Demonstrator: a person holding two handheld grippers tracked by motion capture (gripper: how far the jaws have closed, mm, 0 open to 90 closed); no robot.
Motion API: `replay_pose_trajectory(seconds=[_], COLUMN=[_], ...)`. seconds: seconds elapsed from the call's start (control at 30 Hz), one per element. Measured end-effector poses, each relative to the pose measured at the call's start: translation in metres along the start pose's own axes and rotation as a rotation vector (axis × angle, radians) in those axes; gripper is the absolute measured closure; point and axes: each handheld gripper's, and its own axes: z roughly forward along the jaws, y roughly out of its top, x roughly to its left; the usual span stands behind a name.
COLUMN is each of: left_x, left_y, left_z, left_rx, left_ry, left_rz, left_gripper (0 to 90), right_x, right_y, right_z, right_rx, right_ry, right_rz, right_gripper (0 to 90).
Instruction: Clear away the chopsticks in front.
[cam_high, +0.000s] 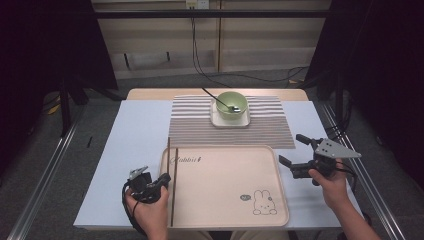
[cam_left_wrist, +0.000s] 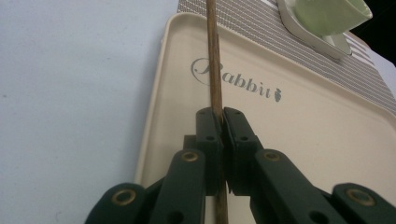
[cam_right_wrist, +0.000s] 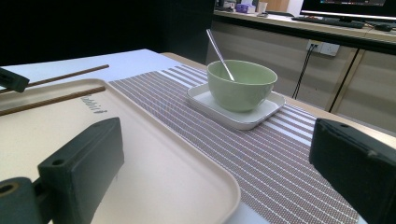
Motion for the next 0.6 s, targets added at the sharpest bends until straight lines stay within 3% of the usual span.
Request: replay_pose_trajectory(seconds=[0.23,0.3,0.33,0.6], left_x=[-0.0007,0.0008,0.0005,0.0013], left_y=[-0.0056,-0.0065,-0.0074,-0.0103], left_z=[-0.0048,-0.0055,-0.0056,-0.0082], left_rx=[0.011,0.017,0.017,0.032], left_ry=[-0.009,0.004,-0.003,0.01], left_rz=[-0.01,0.01,-0.003,0.018], left_gripper=[85.8,85.8,85.8,85.8], right_x=[0.0001,0.0,-0.0001,0.0009], right_y=[0.0003,0.0001,0.0,-0.0002], right_z=[-0.0002,0.0002,0.0001,0.0009], right_rx=[0.011,0.012,0.015,0.006], right_ry=[0.014,0.015,0.018,0.006], right_rz=[0.001,-0.003,-0.004,0.003], right_gripper=[2.8,2.8,2.8,2.8])
